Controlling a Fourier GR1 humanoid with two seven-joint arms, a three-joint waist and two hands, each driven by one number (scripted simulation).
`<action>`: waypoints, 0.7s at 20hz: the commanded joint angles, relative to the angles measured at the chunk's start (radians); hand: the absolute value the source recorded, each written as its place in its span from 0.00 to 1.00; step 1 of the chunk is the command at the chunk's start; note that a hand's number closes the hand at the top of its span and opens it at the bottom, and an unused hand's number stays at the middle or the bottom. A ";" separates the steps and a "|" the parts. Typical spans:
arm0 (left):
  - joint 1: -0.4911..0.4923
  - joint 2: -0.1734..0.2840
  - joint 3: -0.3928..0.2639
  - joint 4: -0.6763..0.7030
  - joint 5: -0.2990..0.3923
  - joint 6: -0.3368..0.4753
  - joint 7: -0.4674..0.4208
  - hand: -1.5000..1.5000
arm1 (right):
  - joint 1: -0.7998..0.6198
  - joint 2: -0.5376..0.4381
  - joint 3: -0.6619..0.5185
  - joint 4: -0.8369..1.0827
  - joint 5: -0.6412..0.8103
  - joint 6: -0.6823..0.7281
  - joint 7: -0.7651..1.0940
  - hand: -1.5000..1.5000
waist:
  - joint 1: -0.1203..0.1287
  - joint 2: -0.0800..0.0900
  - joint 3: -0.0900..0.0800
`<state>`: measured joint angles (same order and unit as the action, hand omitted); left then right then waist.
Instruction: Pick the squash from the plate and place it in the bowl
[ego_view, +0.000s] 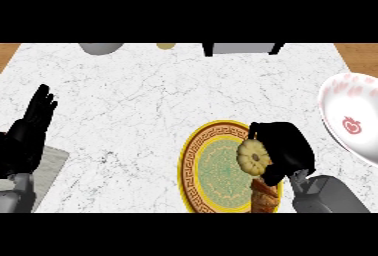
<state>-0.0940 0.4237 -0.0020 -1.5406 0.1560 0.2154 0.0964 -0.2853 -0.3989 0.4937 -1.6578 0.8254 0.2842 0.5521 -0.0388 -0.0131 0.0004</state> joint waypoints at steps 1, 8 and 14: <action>0.018 -0.006 0.004 -0.007 -0.014 0.010 -0.007 0.50 | 0.080 -0.108 -0.060 -0.299 0.008 -0.005 0.027 1.00 | -0.007 -0.002 -0.001; 0.012 -0.014 -0.007 0.016 -0.028 -0.005 -0.027 0.50 | 0.110 -0.169 -0.382 -0.581 -0.094 -0.072 0.067 1.00 | -0.005 0.003 0.000; -0.014 -0.059 -0.005 0.059 -0.042 -0.014 -0.076 0.50 | 0.156 -0.209 -0.684 -0.652 -0.317 0.026 0.065 1.00 | 0.020 0.011 -0.001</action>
<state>-0.0999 0.3990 0.0005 -1.5199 0.1331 0.2012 0.0755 -0.1505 -0.5779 -0.0105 -2.2553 0.6347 0.2619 0.6198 -0.0275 -0.0064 -0.0001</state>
